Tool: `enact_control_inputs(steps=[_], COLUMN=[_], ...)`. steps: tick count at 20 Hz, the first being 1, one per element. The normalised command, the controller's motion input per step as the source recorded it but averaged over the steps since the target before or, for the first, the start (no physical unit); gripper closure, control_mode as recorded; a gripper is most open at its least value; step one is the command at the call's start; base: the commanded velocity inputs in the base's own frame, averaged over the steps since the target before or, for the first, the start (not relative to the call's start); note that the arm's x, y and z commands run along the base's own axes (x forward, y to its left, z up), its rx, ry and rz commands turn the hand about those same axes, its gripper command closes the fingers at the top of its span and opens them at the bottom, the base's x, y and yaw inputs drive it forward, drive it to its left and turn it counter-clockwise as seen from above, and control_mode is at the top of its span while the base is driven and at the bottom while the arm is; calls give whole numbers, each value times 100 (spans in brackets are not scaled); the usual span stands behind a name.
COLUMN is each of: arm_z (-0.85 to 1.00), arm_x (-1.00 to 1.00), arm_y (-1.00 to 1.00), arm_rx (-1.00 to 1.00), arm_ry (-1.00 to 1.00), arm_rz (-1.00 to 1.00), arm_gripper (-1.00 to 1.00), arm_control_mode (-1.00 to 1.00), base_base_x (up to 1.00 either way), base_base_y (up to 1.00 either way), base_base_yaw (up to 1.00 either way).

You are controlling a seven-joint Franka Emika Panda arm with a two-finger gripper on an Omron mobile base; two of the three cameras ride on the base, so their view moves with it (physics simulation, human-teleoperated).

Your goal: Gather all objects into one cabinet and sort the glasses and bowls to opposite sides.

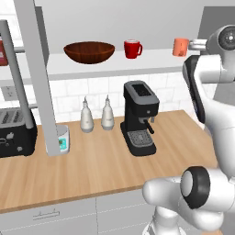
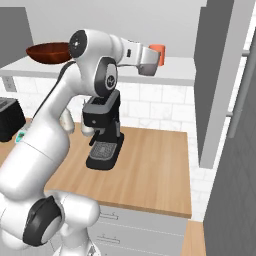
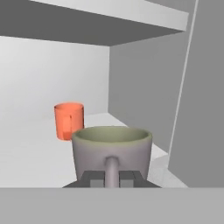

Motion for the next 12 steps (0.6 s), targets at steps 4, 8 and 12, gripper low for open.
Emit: enact_control_inputs(steps=[4, 8, 12], arm_z=[0, 0, 0], arm_x=[43, 47, 41], arm_y=[-16, -19, -22], arm_rx=[0, 0, 0], arm_ry=[-1, 0, -1], arm_rz=[0, 0, 0], arm_gripper=[100, 100, 100], arm_control_mode=[-100, -100, -100], base_base_x=[0, 0, 0], base_base_y=[0, 0, 0], base_base_yaw=[0, 0, 0])
